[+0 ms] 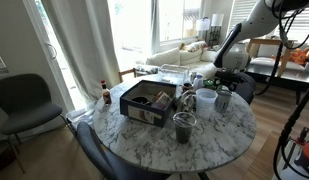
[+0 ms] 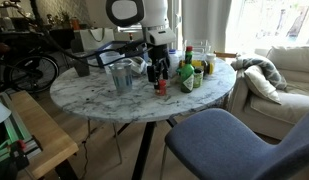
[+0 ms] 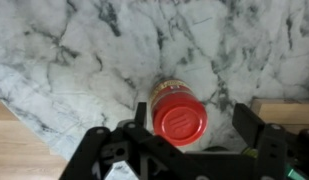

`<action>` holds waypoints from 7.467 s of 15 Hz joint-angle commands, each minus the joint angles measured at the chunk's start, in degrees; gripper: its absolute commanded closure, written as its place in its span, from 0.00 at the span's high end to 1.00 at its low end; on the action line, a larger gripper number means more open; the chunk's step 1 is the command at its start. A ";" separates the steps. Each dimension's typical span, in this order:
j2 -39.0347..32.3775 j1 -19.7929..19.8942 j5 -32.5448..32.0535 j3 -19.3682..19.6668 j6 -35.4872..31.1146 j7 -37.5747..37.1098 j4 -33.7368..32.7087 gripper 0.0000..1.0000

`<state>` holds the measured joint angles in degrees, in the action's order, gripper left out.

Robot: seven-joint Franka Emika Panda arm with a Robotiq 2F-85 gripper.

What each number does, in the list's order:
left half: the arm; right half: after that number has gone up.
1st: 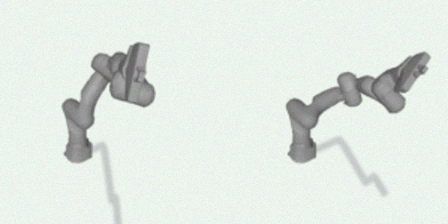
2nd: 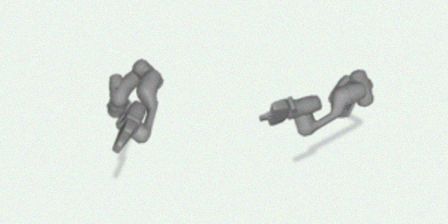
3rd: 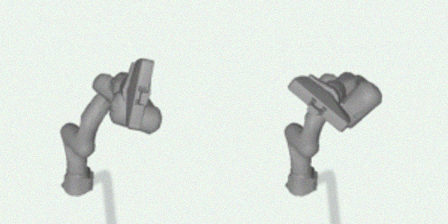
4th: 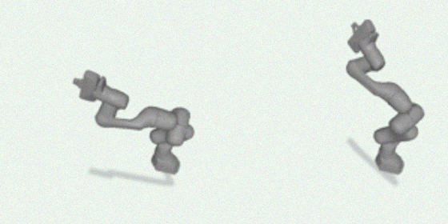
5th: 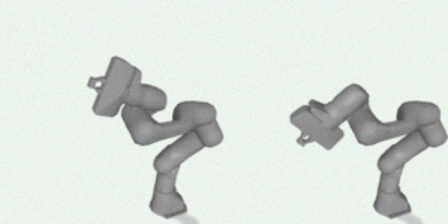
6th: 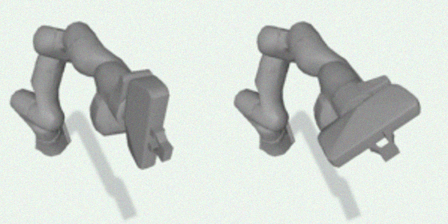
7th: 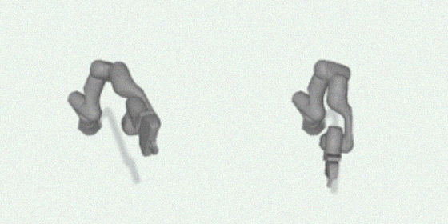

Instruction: Move the orange container with an orange lid to the left

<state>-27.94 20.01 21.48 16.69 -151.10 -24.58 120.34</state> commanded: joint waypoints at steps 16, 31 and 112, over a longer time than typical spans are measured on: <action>24.77 -6.78 -19.27 6.76 17.86 -4.52 11.68 0.24; 63.46 -15.63 -23.38 -17.57 37.98 5.44 25.52 0.24; 1.01 -39.27 -26.02 -26.87 27.37 18.61 -21.97 1.00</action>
<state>-35.31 -22.74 -8.20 -8.44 -121.17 -7.37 87.30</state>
